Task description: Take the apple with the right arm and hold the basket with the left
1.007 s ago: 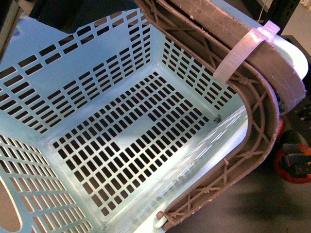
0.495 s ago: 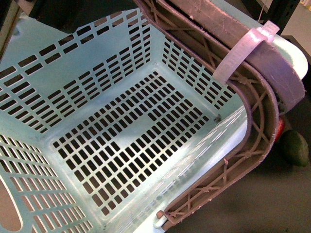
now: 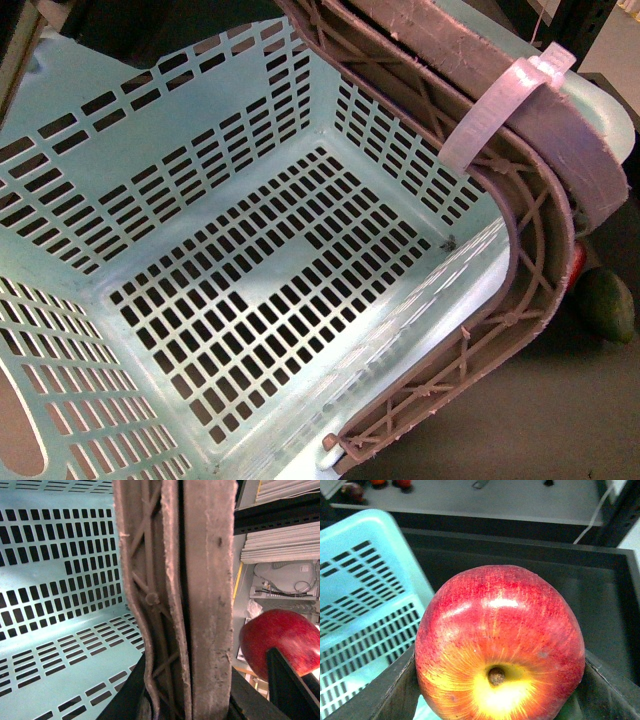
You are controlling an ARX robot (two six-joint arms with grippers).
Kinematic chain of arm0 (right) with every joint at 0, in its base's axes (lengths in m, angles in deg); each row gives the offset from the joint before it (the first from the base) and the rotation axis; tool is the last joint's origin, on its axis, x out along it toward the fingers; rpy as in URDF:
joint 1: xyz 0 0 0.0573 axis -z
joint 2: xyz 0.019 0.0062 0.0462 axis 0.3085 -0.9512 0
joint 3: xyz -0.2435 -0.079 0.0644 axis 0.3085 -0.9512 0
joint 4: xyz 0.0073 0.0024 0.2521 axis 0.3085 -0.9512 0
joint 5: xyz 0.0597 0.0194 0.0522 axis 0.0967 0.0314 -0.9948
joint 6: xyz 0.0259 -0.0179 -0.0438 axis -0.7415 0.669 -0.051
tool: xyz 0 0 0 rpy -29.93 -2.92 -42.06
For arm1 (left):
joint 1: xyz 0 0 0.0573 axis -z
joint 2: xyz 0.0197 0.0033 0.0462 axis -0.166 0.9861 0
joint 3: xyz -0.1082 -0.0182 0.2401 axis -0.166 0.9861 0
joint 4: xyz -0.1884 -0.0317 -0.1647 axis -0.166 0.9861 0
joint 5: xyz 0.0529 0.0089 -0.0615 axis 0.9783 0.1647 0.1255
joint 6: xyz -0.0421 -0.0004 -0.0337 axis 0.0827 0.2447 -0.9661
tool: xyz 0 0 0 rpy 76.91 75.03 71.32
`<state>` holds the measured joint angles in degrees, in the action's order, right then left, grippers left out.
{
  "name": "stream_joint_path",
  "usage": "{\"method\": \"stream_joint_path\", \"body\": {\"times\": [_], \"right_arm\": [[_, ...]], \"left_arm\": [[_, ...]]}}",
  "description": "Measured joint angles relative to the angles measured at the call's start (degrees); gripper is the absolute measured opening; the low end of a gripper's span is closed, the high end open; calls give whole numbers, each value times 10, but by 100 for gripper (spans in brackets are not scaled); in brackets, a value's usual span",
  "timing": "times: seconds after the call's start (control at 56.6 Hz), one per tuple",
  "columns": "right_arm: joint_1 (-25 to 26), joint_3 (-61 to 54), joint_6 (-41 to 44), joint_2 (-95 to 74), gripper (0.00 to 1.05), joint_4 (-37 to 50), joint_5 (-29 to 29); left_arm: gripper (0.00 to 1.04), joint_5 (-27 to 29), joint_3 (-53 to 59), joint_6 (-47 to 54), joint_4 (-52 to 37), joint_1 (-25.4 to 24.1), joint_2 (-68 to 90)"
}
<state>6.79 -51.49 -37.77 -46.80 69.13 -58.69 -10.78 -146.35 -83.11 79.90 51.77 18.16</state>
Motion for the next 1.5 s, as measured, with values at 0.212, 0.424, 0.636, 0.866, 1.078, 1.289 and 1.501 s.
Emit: {"method": "stream_joint_path", "body": {"times": [0.212, 0.424, 0.636, 0.866, 1.078, 1.289, 1.501], "right_arm": [[-57, 0, -23, -49, 73, 27, 27], [-90, -2, -33, -73, 81, 37, 39], [-89, -3, -39, -72, 96, 36, 49], [-47, -15, -37, -14, 96, 14, 98], [-12, -44, -17, 74, 96, -18, 166], [-12, -46, -13, 74, 96, -18, 165], [21, -190, 17, 119, 64, 291, 75]], "left_arm": [[19, 0, 0, 0, 0, 0, 0], [19, 0, 0, 0, 0, 0, 0], [19, 0, 0, 0, 0, 0, 0], [19, 5, 0, 4, 0, 0, 2], [19, -3, 0, 4, 0, 0, 2], [19, -2, 0, 4, 0, 0, 2], [19, 2, 0, 4, 0, 0, 2]]}}
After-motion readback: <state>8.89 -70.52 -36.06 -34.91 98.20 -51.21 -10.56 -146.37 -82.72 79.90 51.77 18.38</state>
